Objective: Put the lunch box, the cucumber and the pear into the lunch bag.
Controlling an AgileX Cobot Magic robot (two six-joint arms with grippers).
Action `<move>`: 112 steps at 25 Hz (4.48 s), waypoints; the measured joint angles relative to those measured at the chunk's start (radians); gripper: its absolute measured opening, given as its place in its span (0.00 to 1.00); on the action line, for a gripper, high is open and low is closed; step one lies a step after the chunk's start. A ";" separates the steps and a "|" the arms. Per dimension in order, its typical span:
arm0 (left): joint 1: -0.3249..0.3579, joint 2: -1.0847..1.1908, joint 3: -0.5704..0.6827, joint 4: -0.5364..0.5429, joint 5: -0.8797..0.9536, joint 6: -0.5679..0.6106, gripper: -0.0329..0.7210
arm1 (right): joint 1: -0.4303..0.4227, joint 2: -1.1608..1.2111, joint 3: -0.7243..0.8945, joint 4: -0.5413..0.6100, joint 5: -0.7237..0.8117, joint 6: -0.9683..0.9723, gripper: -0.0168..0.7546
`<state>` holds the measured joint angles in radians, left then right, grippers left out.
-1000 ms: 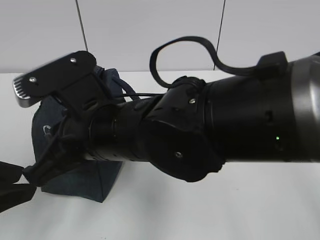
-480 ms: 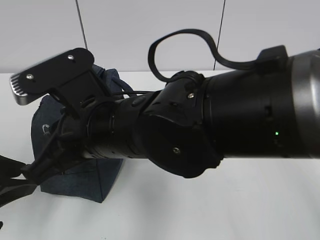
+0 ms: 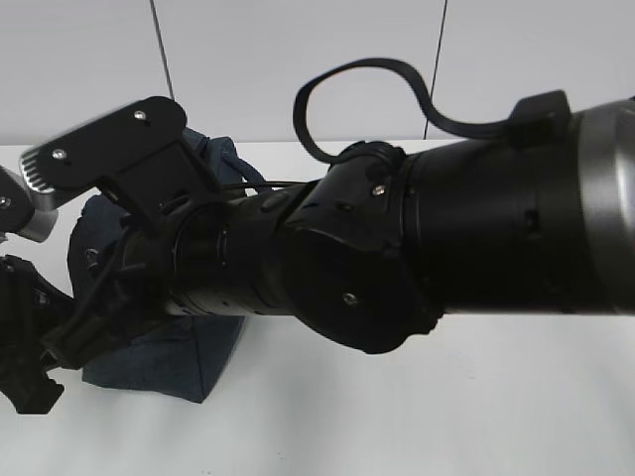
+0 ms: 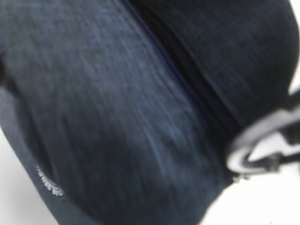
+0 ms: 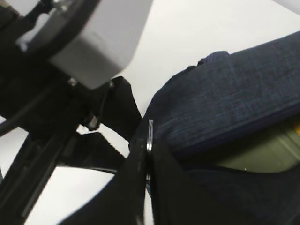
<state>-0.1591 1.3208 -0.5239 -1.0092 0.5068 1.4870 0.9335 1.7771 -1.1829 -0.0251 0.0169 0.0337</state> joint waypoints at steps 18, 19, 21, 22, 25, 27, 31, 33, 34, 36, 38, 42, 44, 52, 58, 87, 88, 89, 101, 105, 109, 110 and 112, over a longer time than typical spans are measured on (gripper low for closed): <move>0.000 0.033 -0.009 -0.055 0.005 0.001 0.06 | -0.069 -0.047 -0.034 0.025 0.018 0.000 0.02; 0.000 0.033 -0.009 -0.056 0.005 0.001 0.06 | -0.082 -0.047 -0.046 0.025 0.020 0.000 0.02; 0.000 0.033 -0.010 -0.059 0.005 0.001 0.06 | -0.102 -0.045 -0.068 0.025 0.028 0.000 0.02; 0.000 0.033 -0.011 -0.062 0.005 0.001 0.06 | -0.111 -0.041 -0.080 0.025 0.032 0.000 0.02; 0.000 0.033 -0.011 -0.069 0.005 0.001 0.06 | -0.153 -0.009 -0.151 0.049 0.069 0.000 0.02; 0.000 0.033 -0.011 -0.075 0.005 0.003 0.06 | -0.181 0.017 -0.197 0.058 0.091 0.000 0.02; 0.000 0.034 -0.011 -0.077 0.005 0.004 0.05 | -0.224 0.072 -0.278 0.062 0.130 0.000 0.02; 0.000 0.034 -0.011 -0.078 0.007 0.004 0.05 | -0.236 0.084 -0.294 0.063 0.134 0.000 0.02; 0.000 0.034 -0.011 -0.079 0.007 0.004 0.05 | -0.242 0.086 -0.298 0.064 0.134 0.000 0.02; 0.000 0.034 -0.011 -0.080 0.009 0.005 0.09 | -0.256 0.088 -0.300 0.071 0.134 0.000 0.02; -0.012 0.034 -0.011 -0.084 0.007 0.008 0.06 | -0.277 0.093 -0.300 0.092 0.134 0.000 0.02; -0.009 0.034 -0.011 -0.086 0.014 0.008 0.05 | -0.332 0.106 -0.300 0.148 0.134 0.000 0.02; -0.009 0.034 -0.011 -0.086 0.015 0.008 0.05 | -0.340 0.115 -0.300 0.157 0.134 0.000 0.02; -0.006 0.034 -0.011 -0.085 0.024 0.008 0.05 | -0.352 0.159 -0.360 0.159 0.128 0.000 0.02; -0.006 0.034 -0.016 -0.088 0.037 0.008 0.05 | -0.399 0.171 -0.394 0.161 0.142 0.000 0.02; -0.005 -0.039 -0.011 -0.067 0.106 0.009 0.04 | -0.488 0.326 -0.525 0.163 0.148 -0.004 0.28; -0.005 -0.039 -0.011 -0.068 0.106 0.009 0.05 | -0.488 0.326 -0.525 0.163 0.158 -0.004 0.37; -0.005 -0.039 -0.011 -0.068 0.106 0.009 0.05 | -0.488 0.326 -0.525 0.163 0.165 -0.004 0.48; -0.005 -0.084 -0.010 -0.153 0.024 0.009 0.23 | -0.488 0.213 -0.525 0.100 0.332 -0.054 0.72; -0.005 -0.162 -0.008 -0.203 -0.071 0.009 0.45 | -0.488 0.162 -0.525 0.073 0.477 -0.060 0.72; -0.005 -0.244 -0.008 -0.228 -0.157 0.008 0.51 | -0.488 0.110 -0.523 0.041 0.653 -0.050 0.72; -0.005 -0.262 -0.008 -0.240 -0.175 0.004 0.51 | -0.488 0.095 -0.520 0.017 0.714 -0.024 0.72; -0.005 -0.291 -0.008 -0.257 -0.212 -0.016 0.51 | -0.488 0.075 -0.503 -0.039 0.800 0.036 0.72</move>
<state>-0.1643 1.0301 -0.5318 -1.2660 0.2948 1.4707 0.4459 1.8518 -1.6854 -0.0639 0.8164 0.0696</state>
